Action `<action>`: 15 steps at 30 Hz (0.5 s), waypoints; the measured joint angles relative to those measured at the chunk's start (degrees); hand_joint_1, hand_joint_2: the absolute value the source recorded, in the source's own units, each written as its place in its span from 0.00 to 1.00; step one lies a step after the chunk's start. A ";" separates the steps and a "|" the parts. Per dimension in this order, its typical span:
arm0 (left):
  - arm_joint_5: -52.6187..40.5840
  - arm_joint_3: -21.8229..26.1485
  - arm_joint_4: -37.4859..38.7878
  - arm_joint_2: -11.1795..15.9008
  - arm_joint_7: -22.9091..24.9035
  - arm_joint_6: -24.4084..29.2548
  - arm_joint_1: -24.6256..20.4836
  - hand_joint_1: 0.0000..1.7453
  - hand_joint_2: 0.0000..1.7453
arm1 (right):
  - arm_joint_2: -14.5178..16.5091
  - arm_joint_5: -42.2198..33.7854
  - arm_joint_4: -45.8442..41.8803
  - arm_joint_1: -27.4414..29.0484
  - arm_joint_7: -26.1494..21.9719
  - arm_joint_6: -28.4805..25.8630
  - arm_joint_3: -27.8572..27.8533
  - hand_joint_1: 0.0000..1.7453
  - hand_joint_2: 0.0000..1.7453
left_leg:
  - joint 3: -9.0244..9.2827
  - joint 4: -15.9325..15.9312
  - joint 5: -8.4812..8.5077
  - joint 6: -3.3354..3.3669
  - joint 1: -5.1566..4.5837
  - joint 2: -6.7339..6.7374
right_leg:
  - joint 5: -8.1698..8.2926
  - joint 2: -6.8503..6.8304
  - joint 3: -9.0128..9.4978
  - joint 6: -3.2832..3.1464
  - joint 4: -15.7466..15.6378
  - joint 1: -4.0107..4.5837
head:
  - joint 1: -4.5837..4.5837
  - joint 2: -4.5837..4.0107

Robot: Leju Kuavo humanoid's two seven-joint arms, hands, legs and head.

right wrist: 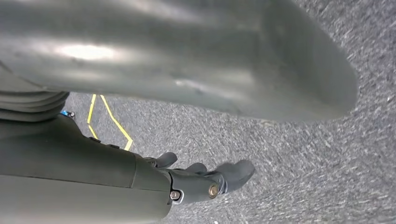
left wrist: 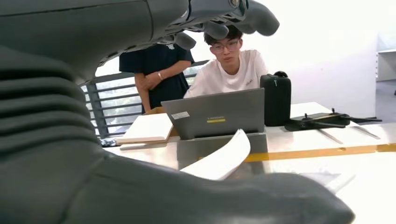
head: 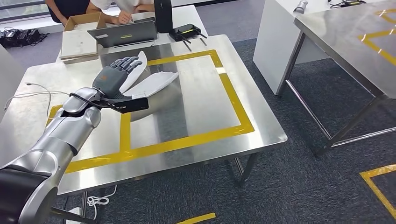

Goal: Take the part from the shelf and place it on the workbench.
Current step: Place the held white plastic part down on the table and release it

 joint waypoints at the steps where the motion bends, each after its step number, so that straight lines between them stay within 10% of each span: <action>1: -0.09 0.00 0.02 0.05 0.04 0.03 0.04 0.00 1.00 | 0.00 0.05 0.00 0.04 -0.01 -0.02 0.00 0.00 0.00 | -1.30 3.73 -2.34 -0.02 -0.03 0.02 | 0.26 0.01 -0.29 -0.26 -0.04 0.17 | -0.16 0.00; 4: -0.49 0.00 0.13 0.15 0.10 0.22 0.38 0.00 1.00 | 0.08 0.17 0.00 0.11 0.06 -0.03 0.00 0.00 0.00 | -2.81 10.36 -5.51 0.49 -0.27 0.01 | 0.99 0.01 -1.30 -0.62 -0.01 0.81 | -0.28 0.00; 9: -0.78 0.01 -0.06 0.17 0.14 0.49 -0.20 0.00 1.00 | 0.34 0.21 0.00 0.13 0.24 -0.14 0.00 0.00 0.00 | 6.72 -4.08 -1.26 3.07 -1.71 0.23 | 2.16 -0.06 -2.06 -0.15 -0.15 1.37 | -0.20 0.00; 13: -0.77 0.00 -0.15 0.20 0.15 0.54 -0.52 0.00 1.00 | 0.56 0.25 0.00 0.16 0.45 -0.15 -0.01 0.00 0.00 | 6.87 -5.87 0.20 3.88 -1.91 0.48 | 2.56 -0.11 -2.24 1.23 -0.38 1.09 | -0.19 0.00; 15: -0.78 0.00 -0.15 0.04 0.10 0.54 -0.64 0.00 1.00 | 0.51 0.26 0.00 0.18 0.45 -0.17 -0.02 0.00 0.00 | 6.63 -6.65 1.36 4.48 -1.58 0.62 | -0.42 -0.09 -3.58 1.67 2.89 1.11 | 0.02 0.00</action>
